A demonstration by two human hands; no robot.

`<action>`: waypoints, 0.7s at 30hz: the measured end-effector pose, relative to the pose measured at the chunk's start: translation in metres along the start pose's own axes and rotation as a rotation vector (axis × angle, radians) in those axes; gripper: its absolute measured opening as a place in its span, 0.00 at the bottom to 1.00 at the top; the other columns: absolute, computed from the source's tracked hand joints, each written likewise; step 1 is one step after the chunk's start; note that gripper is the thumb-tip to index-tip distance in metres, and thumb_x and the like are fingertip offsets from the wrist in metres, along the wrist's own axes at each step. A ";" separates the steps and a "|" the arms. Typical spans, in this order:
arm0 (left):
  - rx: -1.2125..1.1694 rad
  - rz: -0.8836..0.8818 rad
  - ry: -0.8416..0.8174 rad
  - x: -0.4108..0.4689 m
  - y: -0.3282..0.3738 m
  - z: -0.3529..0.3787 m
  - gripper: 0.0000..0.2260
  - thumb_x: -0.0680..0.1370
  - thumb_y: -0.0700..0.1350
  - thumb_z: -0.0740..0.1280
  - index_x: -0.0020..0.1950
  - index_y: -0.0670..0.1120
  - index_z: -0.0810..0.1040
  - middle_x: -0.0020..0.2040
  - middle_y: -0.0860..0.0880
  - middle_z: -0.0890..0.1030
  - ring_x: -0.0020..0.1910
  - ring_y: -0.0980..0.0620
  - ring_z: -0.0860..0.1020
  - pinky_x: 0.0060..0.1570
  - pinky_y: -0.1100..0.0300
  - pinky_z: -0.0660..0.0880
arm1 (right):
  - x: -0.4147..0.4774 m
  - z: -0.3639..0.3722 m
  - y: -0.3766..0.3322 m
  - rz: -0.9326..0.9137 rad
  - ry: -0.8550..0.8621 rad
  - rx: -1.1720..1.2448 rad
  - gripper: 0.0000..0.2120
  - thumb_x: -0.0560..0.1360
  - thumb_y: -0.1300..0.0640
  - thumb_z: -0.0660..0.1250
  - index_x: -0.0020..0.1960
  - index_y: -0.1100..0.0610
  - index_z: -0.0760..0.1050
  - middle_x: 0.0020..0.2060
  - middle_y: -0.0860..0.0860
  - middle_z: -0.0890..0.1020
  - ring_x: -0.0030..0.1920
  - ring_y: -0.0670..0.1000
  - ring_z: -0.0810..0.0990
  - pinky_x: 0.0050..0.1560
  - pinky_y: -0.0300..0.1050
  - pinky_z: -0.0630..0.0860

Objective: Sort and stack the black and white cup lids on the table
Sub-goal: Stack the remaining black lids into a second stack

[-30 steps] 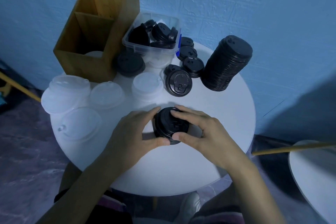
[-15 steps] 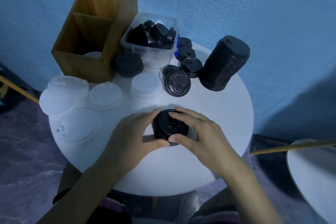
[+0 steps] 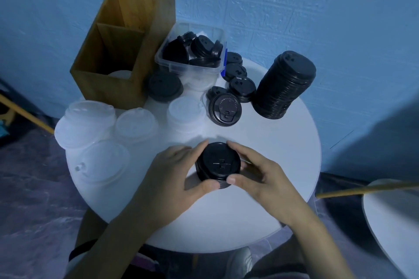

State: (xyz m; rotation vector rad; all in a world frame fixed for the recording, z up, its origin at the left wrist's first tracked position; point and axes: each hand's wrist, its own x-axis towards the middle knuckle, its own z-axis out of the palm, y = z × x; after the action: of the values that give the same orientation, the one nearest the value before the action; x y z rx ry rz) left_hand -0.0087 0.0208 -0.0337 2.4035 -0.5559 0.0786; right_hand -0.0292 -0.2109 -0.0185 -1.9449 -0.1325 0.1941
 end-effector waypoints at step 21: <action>-0.061 0.026 0.047 0.006 -0.003 0.000 0.32 0.71 0.65 0.68 0.73 0.56 0.71 0.57 0.60 0.81 0.58 0.62 0.73 0.59 0.78 0.62 | 0.063 -0.019 -0.009 -0.178 0.377 -0.175 0.19 0.76 0.54 0.75 0.66 0.47 0.79 0.57 0.44 0.83 0.53 0.41 0.81 0.54 0.44 0.79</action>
State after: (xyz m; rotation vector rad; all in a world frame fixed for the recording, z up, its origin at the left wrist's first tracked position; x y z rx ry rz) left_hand -0.0021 0.0206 -0.0343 2.3292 -0.5607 0.1271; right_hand 0.0362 -0.2136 -0.0076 -2.0945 -0.0741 -0.3110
